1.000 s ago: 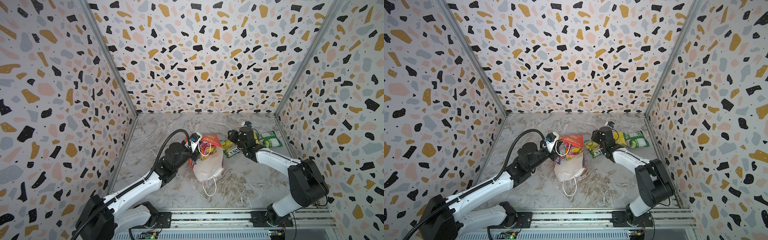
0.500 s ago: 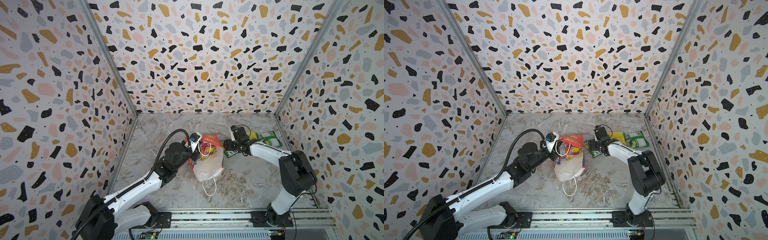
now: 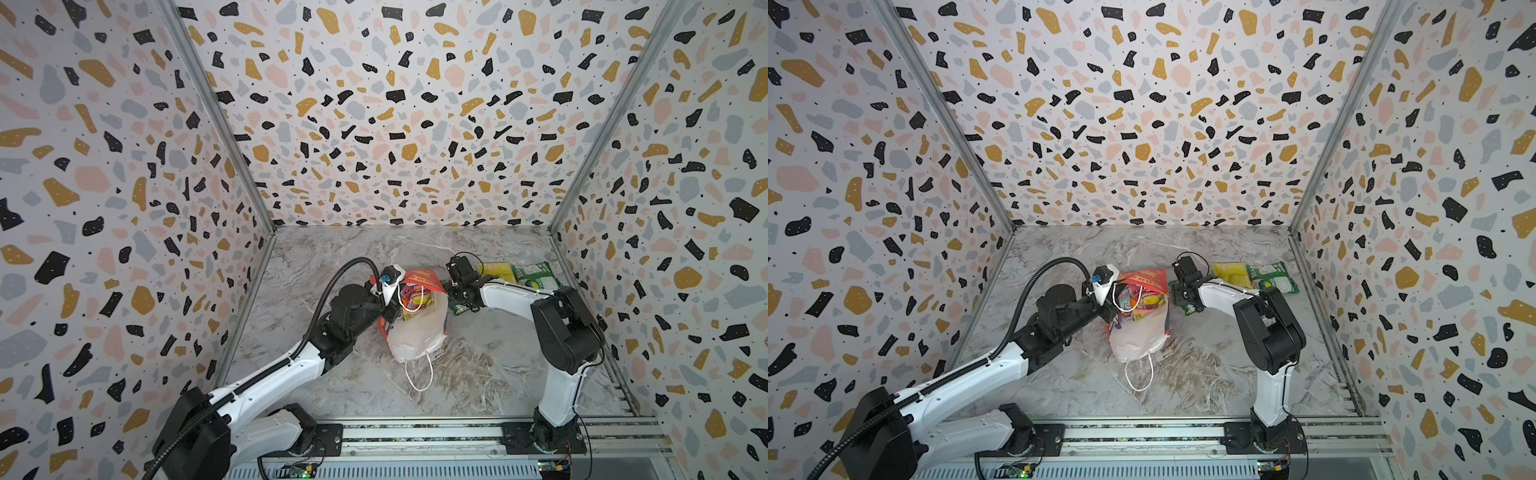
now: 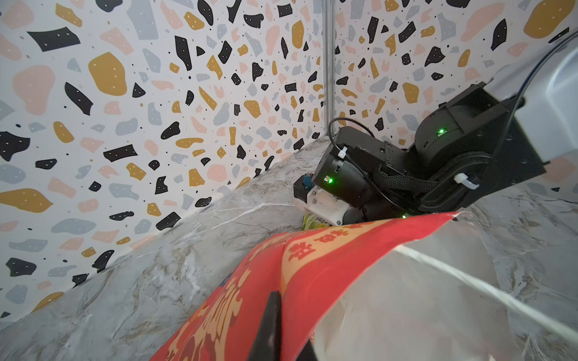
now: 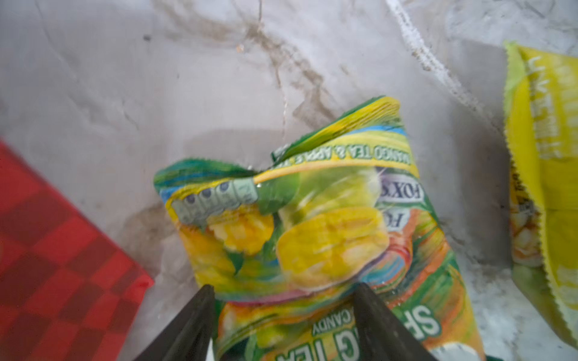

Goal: Take the snacks out of the paper bag
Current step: Move the snack to the top-right of the table.

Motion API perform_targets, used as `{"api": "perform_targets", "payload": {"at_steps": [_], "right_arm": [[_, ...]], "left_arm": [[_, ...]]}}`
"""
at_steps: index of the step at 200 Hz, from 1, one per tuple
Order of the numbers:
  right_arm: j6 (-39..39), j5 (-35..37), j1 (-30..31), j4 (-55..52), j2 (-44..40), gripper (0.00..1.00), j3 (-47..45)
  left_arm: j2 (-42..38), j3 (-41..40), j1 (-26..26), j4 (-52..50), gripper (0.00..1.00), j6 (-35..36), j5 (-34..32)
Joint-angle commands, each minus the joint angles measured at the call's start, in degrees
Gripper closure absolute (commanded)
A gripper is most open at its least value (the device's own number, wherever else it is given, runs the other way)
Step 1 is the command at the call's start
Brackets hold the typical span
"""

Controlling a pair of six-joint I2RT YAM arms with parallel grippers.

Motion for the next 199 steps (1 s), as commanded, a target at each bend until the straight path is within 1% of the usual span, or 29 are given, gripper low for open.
{"api": "perform_targets", "payload": {"at_steps": [1,49,74,88,102,122,143,151,170,199], "right_arm": [[5.4,-1.8,-1.1,1.4,1.1,0.32,0.4],[8.7,-1.2,-3.0,3.7,3.4,0.36,2.5],[8.7,-2.1,-3.6,3.2,4.4,0.37,4.3],[7.5,-1.8,-3.0,3.0,3.4,0.35,4.6],[7.5,0.0,-2.6,2.8,1.2,0.33,4.3],[5.7,-2.4,-2.5,2.9,-2.1,0.26,4.2],[0.7,-3.2,-0.7,2.4,-5.4,0.20,3.8],[-1.2,-2.3,0.2,1.6,-6.1,0.18,3.9],[-3.1,1.0,1.7,-1.7,-6.1,0.17,4.3],[-5.0,4.1,1.8,-5.1,-4.0,0.17,4.3]], "left_arm": [[-0.1,-0.3,-0.3,2.1,1.00,-0.7,0.9],[0.2,-0.4,-0.3,2.4,1.00,-0.8,1.4],[0.3,-0.3,-0.3,2.4,1.00,-0.9,1.5],[0.4,-0.3,-0.3,2.4,1.00,-0.8,1.5],[0.3,-0.2,-0.3,2.3,1.00,-0.8,1.5],[0.2,-0.5,-0.3,2.7,1.00,-1.0,1.5],[0.2,-0.3,-0.3,2.3,1.00,-1.0,1.4],[0.1,-0.3,-0.3,2.3,1.00,-0.9,1.3],[-0.1,-0.4,-0.3,2.5,1.00,-1.0,1.4],[0.0,-0.3,-0.3,2.5,1.00,-1.0,1.4]]}}
